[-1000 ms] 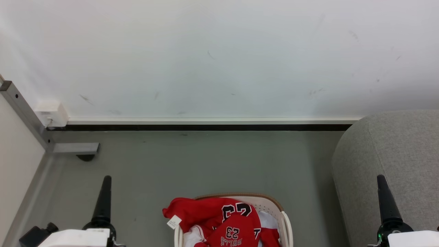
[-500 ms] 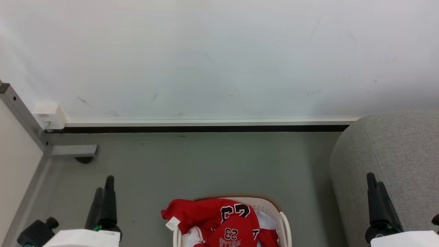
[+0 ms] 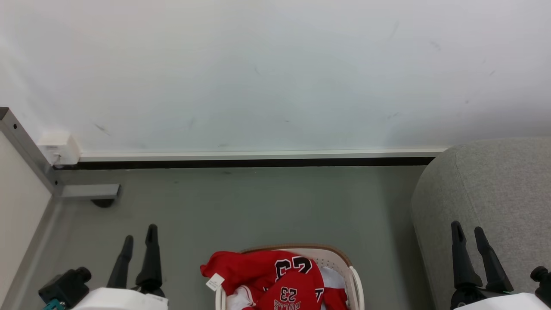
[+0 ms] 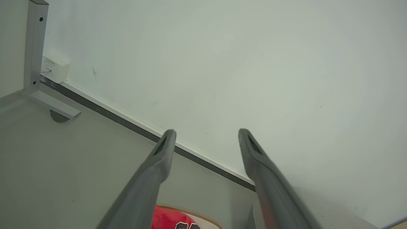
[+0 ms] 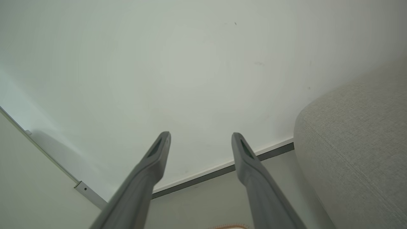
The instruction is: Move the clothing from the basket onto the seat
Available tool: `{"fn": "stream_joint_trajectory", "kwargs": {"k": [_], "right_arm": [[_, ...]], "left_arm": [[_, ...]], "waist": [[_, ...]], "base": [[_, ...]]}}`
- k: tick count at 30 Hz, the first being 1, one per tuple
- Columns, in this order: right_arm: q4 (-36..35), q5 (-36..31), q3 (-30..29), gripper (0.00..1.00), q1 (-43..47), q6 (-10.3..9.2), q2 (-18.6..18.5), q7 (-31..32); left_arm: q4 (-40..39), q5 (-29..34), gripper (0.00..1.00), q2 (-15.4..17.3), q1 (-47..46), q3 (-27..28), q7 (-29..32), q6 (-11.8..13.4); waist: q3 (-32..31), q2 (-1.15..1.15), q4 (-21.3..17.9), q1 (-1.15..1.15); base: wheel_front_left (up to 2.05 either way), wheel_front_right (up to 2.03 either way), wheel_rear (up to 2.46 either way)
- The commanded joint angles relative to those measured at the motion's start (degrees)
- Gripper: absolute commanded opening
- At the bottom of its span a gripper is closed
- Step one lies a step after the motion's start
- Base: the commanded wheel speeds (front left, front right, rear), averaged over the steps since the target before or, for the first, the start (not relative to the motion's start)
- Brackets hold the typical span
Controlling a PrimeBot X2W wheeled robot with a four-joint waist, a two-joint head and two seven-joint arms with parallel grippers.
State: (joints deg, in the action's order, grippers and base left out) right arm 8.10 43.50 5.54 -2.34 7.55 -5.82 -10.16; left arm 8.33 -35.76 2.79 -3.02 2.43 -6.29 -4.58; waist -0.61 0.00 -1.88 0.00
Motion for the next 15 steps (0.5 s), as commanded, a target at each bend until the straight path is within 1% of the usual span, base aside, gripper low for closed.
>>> {"fn": "stream_joint_trajectory", "kwargs": {"k": [1,7,15], "right_arm": [[-0.2,-2.6,-0.6,1.00,-0.4,-0.06,-0.3,-0.5],[-0.1,-8.2,-1.1,1.00,-0.3,-0.06,0.1,-1.1],[-0.4,-13.6,-0.7,1.00,-0.1,-0.07,0.6,-1.7]], "left_arm": [[-0.6,2.3,1.00,0.7,-0.3,-0.3,-0.8,0.3],[-0.4,6.3,1.00,1.1,0.1,-1.1,-1.7,0.9],[-0.3,10.7,1.00,1.3,0.3,-1.8,-3.0,1.6]], "waist": [[0.0,0.00,-0.1,0.00],[-0.2,0.00,-0.2,0.00],[-0.1,0.00,-0.4,0.00]], "base": [[0.00,0.00,0.00],[0.00,0.00,0.00],[0.00,0.00,0.00]]}}
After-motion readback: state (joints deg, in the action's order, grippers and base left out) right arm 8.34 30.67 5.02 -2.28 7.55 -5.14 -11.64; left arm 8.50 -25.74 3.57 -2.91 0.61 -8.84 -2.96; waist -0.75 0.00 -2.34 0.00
